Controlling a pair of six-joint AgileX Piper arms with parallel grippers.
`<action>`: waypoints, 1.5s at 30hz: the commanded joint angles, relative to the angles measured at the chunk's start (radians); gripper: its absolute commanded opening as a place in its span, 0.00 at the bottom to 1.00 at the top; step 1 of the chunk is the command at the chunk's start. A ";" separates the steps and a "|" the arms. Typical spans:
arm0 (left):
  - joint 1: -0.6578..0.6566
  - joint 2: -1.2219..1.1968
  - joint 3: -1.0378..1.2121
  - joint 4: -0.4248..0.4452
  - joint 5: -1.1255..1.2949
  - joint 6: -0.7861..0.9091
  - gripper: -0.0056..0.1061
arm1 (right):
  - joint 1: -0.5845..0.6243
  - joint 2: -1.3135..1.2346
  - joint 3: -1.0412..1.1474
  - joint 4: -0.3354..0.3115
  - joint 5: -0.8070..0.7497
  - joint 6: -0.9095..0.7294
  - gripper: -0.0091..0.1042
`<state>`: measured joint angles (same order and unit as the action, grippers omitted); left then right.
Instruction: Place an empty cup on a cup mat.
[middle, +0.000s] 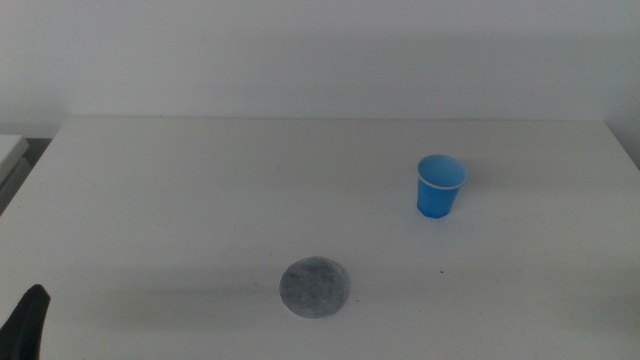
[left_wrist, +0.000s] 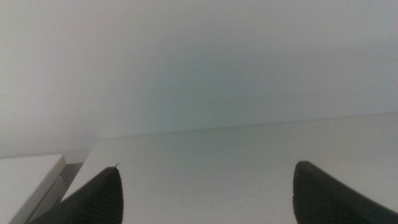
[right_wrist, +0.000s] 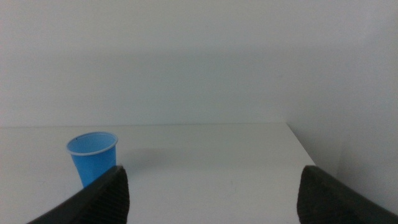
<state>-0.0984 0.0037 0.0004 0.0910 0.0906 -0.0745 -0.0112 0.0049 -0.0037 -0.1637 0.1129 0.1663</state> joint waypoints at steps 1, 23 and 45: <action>-0.002 -0.004 0.000 -0.003 -0.005 -0.003 0.89 | -0.008 -0.005 0.004 -0.006 -0.003 -0.007 0.71; -0.002 -0.004 0.000 -0.003 -0.005 -0.003 0.89 | -0.008 0.128 -0.079 -0.010 -0.026 0.017 0.71; -0.002 -0.004 0.000 -0.003 -0.005 -0.003 0.89 | -0.008 1.040 -0.994 0.169 0.624 0.023 0.71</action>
<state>-0.0984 0.0037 0.0004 0.0910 0.0906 -0.0745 -0.0112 1.0350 -0.9726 -0.0078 0.7324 0.1885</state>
